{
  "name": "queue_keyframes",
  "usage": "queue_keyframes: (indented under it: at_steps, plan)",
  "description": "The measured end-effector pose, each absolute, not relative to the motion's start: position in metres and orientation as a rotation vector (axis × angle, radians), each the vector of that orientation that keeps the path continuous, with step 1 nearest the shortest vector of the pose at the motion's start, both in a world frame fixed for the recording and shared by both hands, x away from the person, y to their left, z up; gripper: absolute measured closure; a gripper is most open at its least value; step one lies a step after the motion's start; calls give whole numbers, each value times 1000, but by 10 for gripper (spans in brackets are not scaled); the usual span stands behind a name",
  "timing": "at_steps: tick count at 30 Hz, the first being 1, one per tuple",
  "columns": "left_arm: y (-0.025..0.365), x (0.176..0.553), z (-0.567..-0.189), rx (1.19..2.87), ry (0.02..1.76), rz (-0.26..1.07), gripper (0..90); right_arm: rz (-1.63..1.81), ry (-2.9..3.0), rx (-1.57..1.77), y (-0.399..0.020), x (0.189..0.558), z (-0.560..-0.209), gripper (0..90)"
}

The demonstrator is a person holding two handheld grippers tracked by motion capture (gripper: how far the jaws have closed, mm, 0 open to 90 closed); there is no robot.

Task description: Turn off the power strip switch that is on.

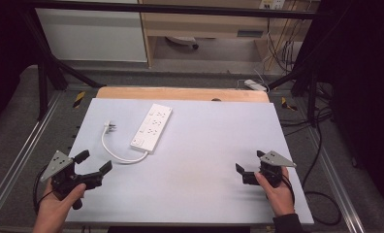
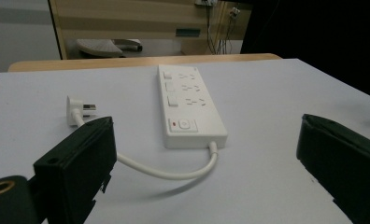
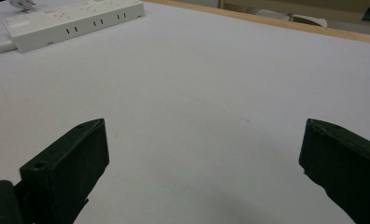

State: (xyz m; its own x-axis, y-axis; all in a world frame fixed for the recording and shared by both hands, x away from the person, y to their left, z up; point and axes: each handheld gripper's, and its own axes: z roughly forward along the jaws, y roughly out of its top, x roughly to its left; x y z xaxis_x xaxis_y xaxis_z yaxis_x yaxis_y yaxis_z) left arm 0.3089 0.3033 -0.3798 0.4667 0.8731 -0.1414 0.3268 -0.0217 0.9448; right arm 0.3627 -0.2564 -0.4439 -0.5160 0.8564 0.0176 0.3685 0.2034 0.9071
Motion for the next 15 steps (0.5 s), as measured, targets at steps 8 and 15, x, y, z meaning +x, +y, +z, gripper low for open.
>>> queue_keyframes:
  at_steps: [8,15]
  plan:
    - [294,318,-369,1602,1063,618,44,1280,1987,1135,-255,362,-443,20]
    - [289,322,-366,1595,1057,610,44,1285,1988,1131,-255,362,-443,21]
